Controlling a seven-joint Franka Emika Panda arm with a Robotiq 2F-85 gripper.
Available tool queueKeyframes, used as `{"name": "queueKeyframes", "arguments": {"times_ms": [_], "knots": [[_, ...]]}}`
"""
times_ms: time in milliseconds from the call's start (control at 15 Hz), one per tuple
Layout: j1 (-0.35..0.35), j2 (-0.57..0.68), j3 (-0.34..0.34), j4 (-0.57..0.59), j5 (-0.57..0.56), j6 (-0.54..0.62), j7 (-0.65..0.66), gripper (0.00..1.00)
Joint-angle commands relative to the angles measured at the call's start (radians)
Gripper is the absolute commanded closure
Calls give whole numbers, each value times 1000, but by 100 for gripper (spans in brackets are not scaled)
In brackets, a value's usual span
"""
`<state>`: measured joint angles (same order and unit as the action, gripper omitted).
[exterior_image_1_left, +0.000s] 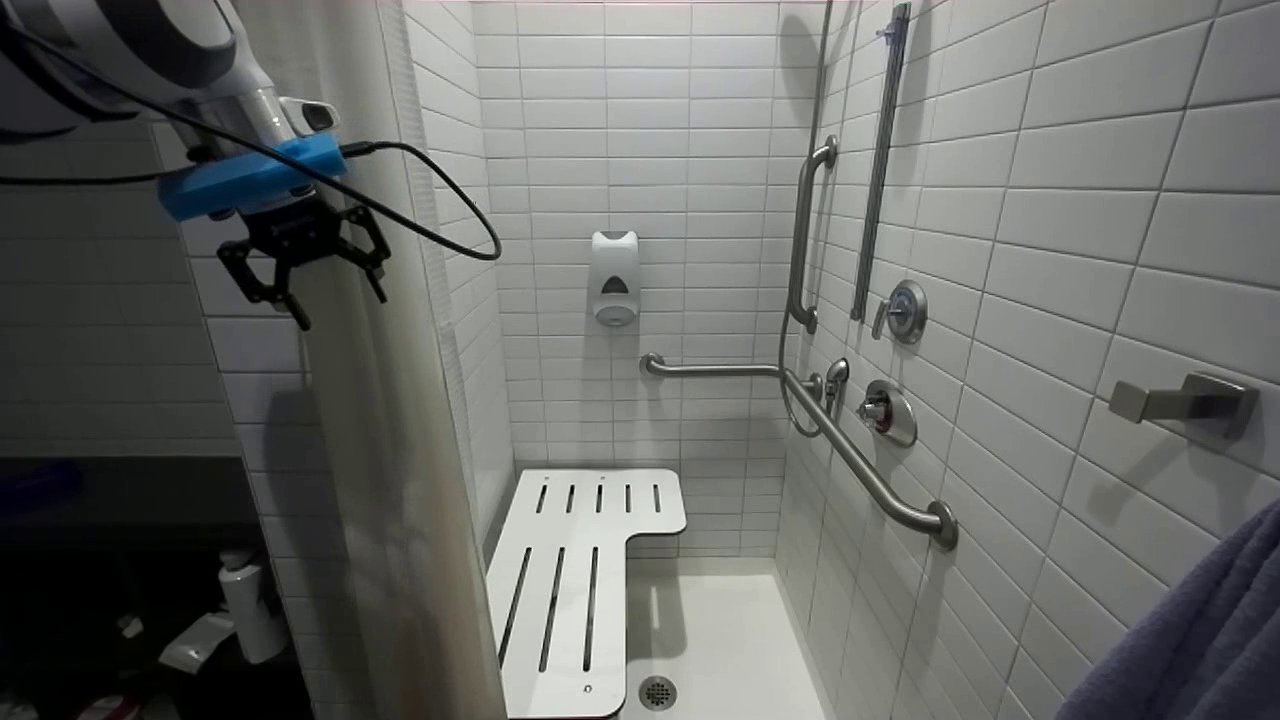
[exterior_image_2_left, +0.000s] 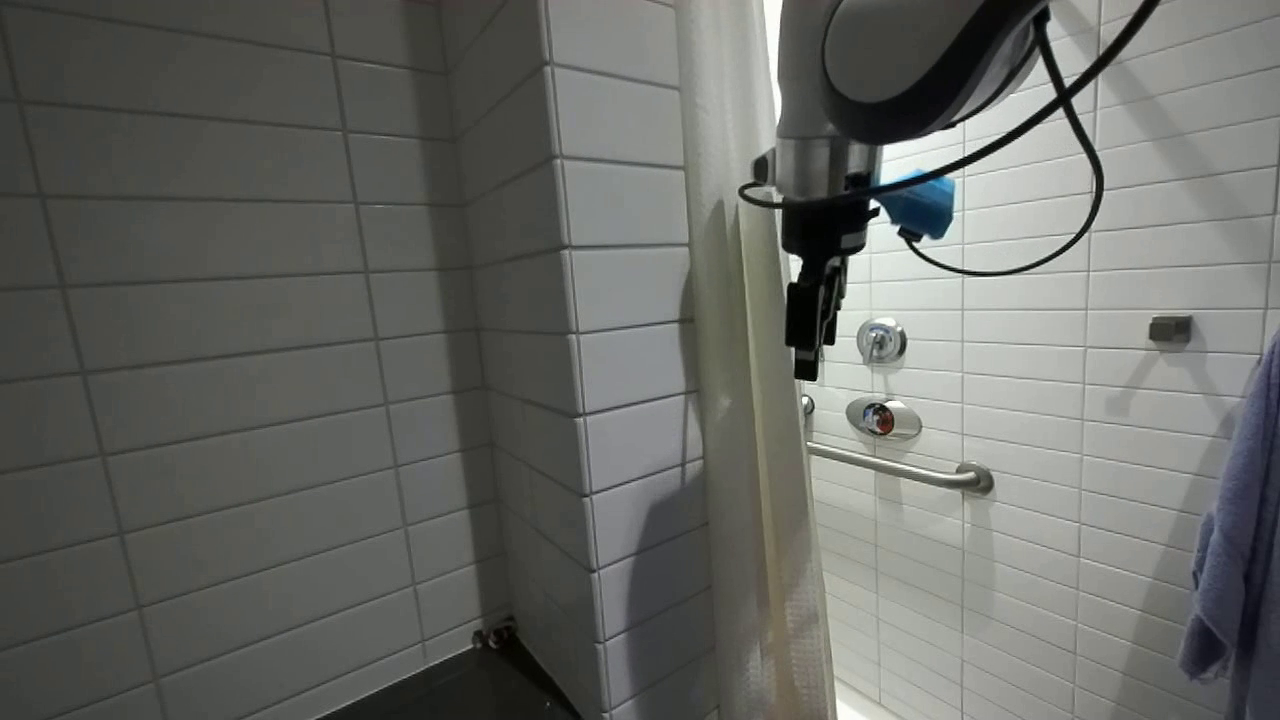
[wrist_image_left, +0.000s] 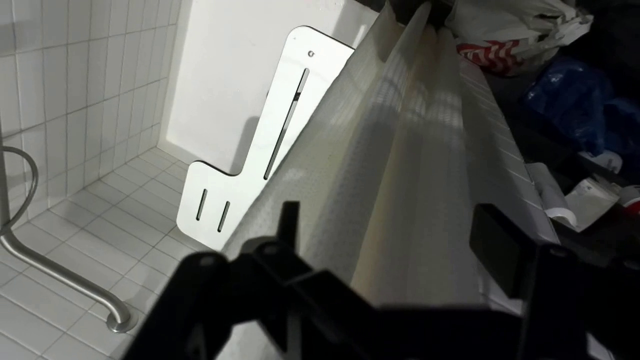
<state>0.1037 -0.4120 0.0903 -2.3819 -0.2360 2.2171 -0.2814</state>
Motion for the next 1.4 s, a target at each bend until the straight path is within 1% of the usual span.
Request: {"name": "queueKeyframes", "arguments": {"times_ms": [0, 200, 400, 600, 1000, 1333], "knots": [[-13, -90, 24, -33, -49, -54, 85, 0], [-18, -142, 35, -30, -88, -104, 134, 0], [-15, -158, 25, -19, -98, -136, 141, 0], [-13, -150, -4, -16, -84, -119, 111, 0], [-12, -114, -82, -7, -59, -66, 33, 0], [-10, -71, -121, 14, -44, -44, -39, 0]]}}
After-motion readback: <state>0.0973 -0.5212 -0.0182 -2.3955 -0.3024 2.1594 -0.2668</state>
